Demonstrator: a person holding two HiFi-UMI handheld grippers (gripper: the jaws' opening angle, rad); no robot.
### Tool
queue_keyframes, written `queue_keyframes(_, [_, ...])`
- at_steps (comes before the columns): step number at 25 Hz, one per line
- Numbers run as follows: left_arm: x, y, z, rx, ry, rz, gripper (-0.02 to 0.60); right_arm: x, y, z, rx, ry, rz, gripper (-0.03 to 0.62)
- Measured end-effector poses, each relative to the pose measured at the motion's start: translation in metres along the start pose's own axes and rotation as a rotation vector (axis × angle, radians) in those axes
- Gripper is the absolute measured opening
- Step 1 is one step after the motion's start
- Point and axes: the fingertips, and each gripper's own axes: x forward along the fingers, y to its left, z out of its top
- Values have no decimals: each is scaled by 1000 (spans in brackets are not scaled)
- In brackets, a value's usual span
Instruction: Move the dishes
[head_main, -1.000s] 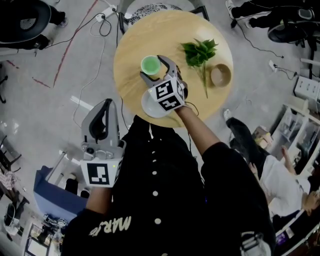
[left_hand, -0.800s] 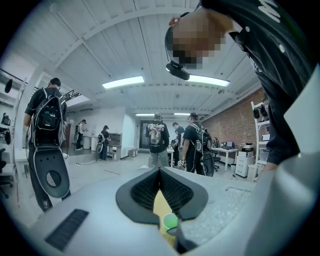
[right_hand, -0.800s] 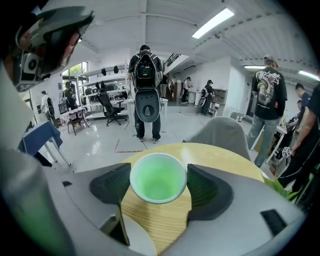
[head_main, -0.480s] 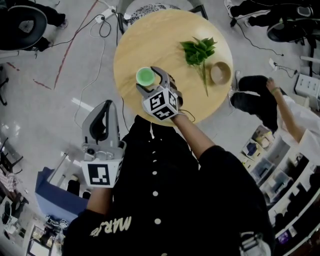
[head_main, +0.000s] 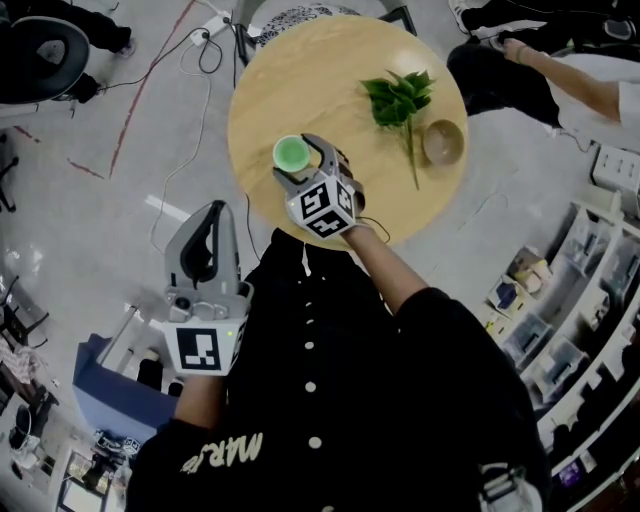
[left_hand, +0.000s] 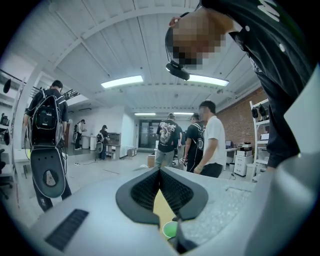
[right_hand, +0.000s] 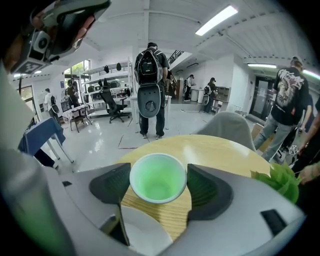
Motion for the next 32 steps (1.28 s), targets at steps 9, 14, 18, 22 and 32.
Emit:
queue_keyframes(9, [-3, -3, -1, -1, -3, -2, 3, 0, 3, -3, -5, -22, 2, 371])
queue_keyframes(14, [-7, -4, 5, 5, -12, -2, 3, -6, 5, 6, 5, -45, 5, 391])
queue_keyframes(18, [-7, -6, 8, 11, -23, -4, 3, -14, 3, 13, 21, -67, 1, 388])
queue_keyframes(22, [-9, -12, 17, 23, -46, -17, 3, -32, -1, 26, 48, -105, -13, 373])
queue_keyframes(32, [1, -36, 46, 63, -105, -82, 3, -103, -36, 34, 185, -173, -76, 313])
